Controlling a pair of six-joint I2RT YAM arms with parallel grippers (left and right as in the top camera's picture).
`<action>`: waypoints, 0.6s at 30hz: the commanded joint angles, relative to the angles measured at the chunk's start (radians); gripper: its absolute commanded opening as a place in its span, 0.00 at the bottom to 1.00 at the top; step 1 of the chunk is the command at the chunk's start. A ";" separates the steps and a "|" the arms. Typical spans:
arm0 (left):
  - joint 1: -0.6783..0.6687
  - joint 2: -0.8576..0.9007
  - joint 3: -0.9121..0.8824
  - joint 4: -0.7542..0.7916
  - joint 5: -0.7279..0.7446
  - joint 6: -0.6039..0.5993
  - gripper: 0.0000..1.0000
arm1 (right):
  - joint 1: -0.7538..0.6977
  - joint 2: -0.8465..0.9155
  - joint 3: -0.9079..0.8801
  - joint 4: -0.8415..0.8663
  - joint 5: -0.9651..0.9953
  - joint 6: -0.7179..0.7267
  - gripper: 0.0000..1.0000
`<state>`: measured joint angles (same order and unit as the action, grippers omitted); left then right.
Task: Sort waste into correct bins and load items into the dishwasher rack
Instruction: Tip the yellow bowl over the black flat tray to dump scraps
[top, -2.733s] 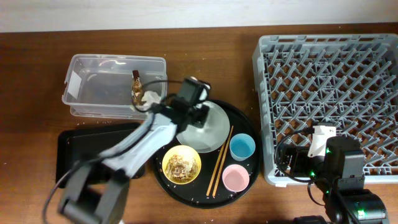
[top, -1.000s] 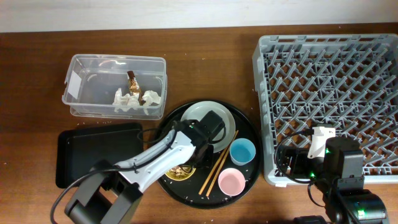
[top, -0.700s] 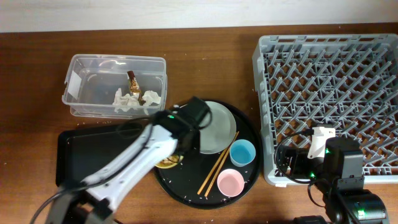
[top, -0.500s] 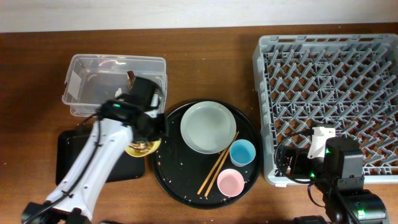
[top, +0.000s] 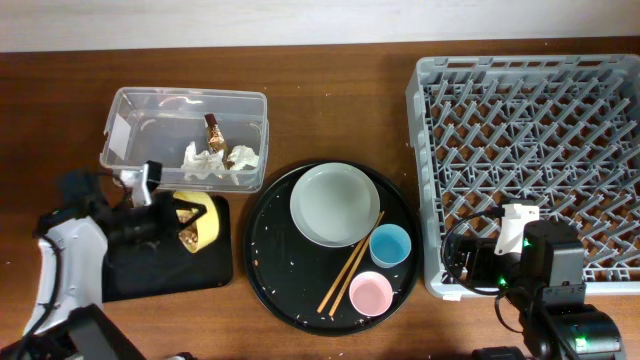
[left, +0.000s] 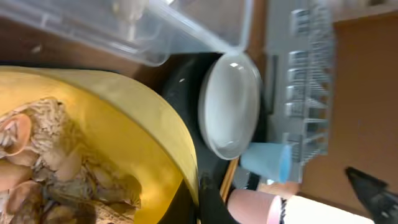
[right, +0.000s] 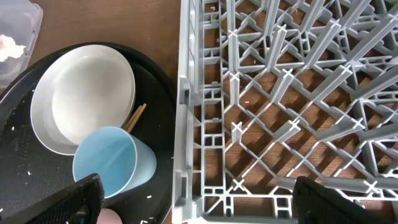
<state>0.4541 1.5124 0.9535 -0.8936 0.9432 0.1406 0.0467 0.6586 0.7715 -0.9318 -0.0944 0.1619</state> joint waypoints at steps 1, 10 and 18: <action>0.071 0.015 -0.037 0.000 0.232 0.198 0.00 | 0.005 -0.001 0.019 0.000 -0.002 0.008 0.98; 0.079 0.015 -0.080 0.004 0.345 0.264 0.00 | 0.005 -0.001 0.019 0.000 -0.002 0.008 0.98; 0.080 0.015 -0.080 0.046 0.458 0.330 0.00 | 0.005 -0.001 0.019 0.000 -0.002 0.008 0.98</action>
<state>0.5304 1.5208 0.8803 -0.8814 1.3312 0.4286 0.0467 0.6586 0.7715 -0.9318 -0.0944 0.1619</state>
